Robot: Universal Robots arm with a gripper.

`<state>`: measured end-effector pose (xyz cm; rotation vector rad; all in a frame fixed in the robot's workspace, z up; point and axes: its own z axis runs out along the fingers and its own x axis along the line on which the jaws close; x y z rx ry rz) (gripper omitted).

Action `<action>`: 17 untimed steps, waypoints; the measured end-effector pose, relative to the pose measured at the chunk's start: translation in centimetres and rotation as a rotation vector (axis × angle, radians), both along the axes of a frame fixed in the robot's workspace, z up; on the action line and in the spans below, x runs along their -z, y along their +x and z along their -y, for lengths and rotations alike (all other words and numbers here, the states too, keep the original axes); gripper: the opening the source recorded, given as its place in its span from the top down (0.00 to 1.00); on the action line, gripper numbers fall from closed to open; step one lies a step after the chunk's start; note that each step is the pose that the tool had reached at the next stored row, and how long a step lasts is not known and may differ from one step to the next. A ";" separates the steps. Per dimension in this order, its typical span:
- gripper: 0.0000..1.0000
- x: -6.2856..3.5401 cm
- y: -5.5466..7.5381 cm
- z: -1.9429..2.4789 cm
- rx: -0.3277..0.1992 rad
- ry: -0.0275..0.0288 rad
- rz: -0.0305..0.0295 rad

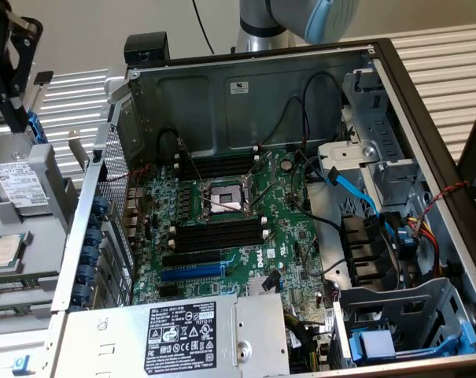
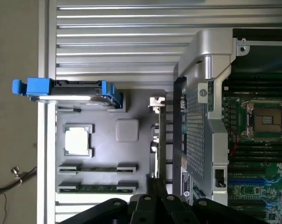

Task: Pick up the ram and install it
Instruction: 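Reach for the ram, then pick up the ram and move it above insertion slot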

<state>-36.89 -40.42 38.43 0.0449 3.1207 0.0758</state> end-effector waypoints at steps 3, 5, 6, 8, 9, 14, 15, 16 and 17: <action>0.89 0.10 -1.4 0.18 0.000 0.0000 -0.0001; 0.89 0.20 -2.2 0.40 0.000 0.0001 0.0001; 0.89 0.25 -2.6 0.52 0.000 0.0001 0.0001; 0.89 0.34 -3.5 0.73 -0.001 0.0001 0.0000; 0.89 0.39 -3.9 0.83 -0.001 0.0001 0.0001; 0.89 0.49 -4.8 1.02 -0.001 0.0001 -0.0021; 0.89 0.49 -4.8 1.02 -0.001 0.0001 -0.0021; 0.89 0.49 -4.8 1.02 -0.001 0.0001 -0.0022; 0.89 0.49 -4.8 1.02 -0.001 0.0001 -0.0022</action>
